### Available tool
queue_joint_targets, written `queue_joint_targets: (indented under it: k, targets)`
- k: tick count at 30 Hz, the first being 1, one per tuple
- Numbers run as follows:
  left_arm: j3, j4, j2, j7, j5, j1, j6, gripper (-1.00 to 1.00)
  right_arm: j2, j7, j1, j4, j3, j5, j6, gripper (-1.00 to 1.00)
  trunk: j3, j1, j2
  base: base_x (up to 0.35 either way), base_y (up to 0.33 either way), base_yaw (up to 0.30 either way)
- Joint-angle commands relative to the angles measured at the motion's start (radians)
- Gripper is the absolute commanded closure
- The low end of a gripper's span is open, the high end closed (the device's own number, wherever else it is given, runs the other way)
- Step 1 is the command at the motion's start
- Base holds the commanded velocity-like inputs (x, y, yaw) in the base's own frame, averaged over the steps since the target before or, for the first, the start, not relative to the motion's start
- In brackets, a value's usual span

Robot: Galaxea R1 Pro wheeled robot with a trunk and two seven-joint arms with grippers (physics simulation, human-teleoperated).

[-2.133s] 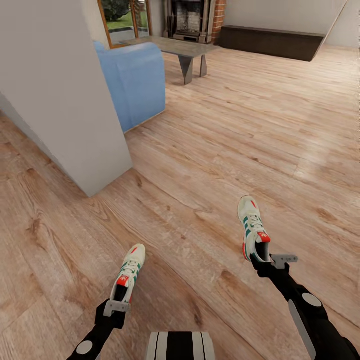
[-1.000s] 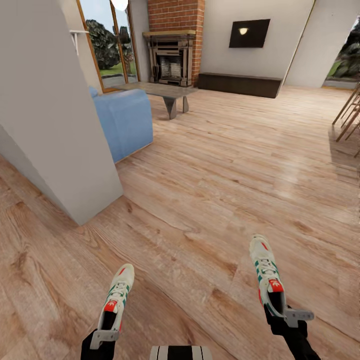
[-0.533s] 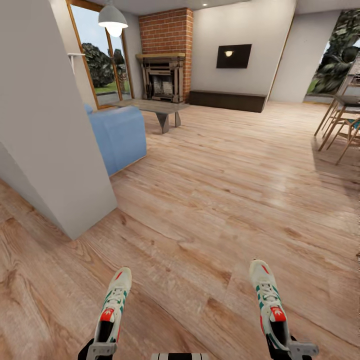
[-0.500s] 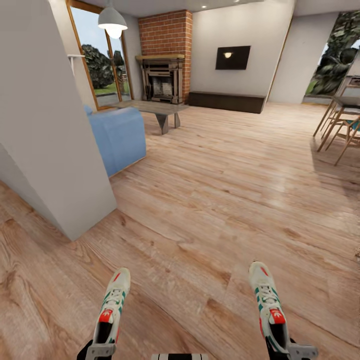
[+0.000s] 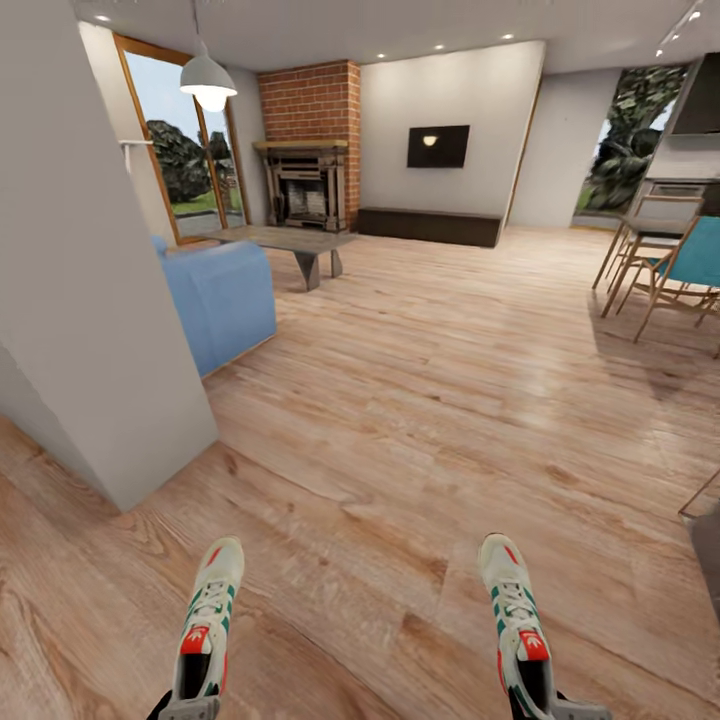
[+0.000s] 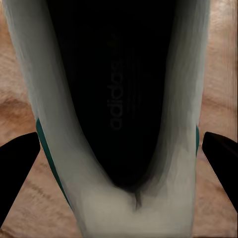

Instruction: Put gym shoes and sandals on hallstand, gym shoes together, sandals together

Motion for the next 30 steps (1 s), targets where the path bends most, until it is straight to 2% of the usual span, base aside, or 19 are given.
queue_joint_targets:
  k: [1,9,16,22,30]
  targets:
    - [0.004,0.001,0.000,-0.006,0.000,0.000,-0.002,1.00,0.002,0.006,-0.001,0.001,-0.005,0.002,-0.003,1.00,0.004,-0.004,0.007,0.000,0.000,-0.161]
    - [0.001,0.001,-0.002,-0.008,0.001,0.000,-0.001,1.00,0.006,0.005,-0.001,0.000,-0.005,0.002,-0.003,1.00,0.031,-0.035,0.063,0.000,0.000,-0.049]
    - [0.001,0.001,-0.001,-0.009,0.001,0.000,-0.004,1.00,0.010,0.004,-0.001,0.000,-0.005,0.002,-0.003,1.00,0.032,-0.035,0.063,0.000,0.000,-0.021]
    - [0.001,0.001,-0.002,-0.010,0.001,0.001,-0.005,1.00,0.012,0.003,-0.001,0.000,-0.005,0.002,-0.004,1.00,0.036,-0.035,0.063,-0.019,0.015,-0.151]
    - [0.001,0.002,-0.001,-0.011,0.002,0.004,-0.007,1.00,0.012,0.000,-0.001,0.000,-0.007,0.002,-0.004,1.00,0.038,-0.035,0.063,-0.216,0.175,-0.073]
